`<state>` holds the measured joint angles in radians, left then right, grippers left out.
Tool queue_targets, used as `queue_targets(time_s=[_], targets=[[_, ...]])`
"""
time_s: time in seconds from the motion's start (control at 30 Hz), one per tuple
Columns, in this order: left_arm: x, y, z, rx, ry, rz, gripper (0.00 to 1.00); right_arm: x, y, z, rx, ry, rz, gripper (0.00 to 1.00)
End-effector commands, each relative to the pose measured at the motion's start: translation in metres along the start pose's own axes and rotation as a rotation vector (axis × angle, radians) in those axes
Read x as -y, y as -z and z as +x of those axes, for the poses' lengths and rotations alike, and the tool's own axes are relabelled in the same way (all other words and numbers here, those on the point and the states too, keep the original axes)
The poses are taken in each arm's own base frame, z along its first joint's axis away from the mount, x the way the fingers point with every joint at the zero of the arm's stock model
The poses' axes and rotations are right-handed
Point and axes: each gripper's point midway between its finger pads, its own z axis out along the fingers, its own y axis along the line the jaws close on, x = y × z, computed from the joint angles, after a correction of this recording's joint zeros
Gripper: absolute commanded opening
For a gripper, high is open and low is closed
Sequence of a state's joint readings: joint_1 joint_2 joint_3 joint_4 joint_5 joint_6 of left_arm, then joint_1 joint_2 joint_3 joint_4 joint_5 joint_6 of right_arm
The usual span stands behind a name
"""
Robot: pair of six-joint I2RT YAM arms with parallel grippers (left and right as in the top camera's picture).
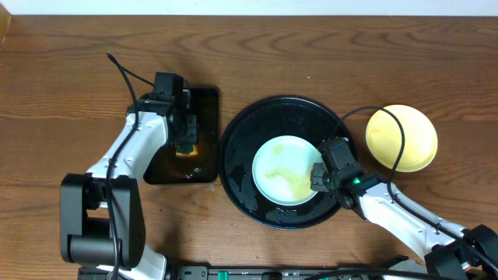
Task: Clean dirty plates on tray and stack at the side
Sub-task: 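Return the sponge to the black water tray and release it with left gripper, then slide the green plate toward the right edge of the round tray with right gripper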
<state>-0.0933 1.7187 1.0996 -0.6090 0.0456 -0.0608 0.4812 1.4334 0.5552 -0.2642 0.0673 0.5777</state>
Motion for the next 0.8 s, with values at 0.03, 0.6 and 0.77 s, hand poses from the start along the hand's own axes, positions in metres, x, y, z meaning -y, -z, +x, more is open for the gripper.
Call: queue_targets(time_s=[0.03,0.6,0.77], targets=[[-0.001,0.037,0.002,0.050,0.098,0.008,0.49,0.014,-0.009,0.024,-0.074,0.009,0.049,0.06],[0.007,0.061,0.038,-0.057,0.148,0.068,0.49,0.011,-0.014,0.020,-0.066,0.030,0.044,0.01],[0.007,0.061,0.040,-0.064,0.147,0.066,0.49,-0.009,0.006,-0.014,0.030,0.137,-0.013,0.01]])
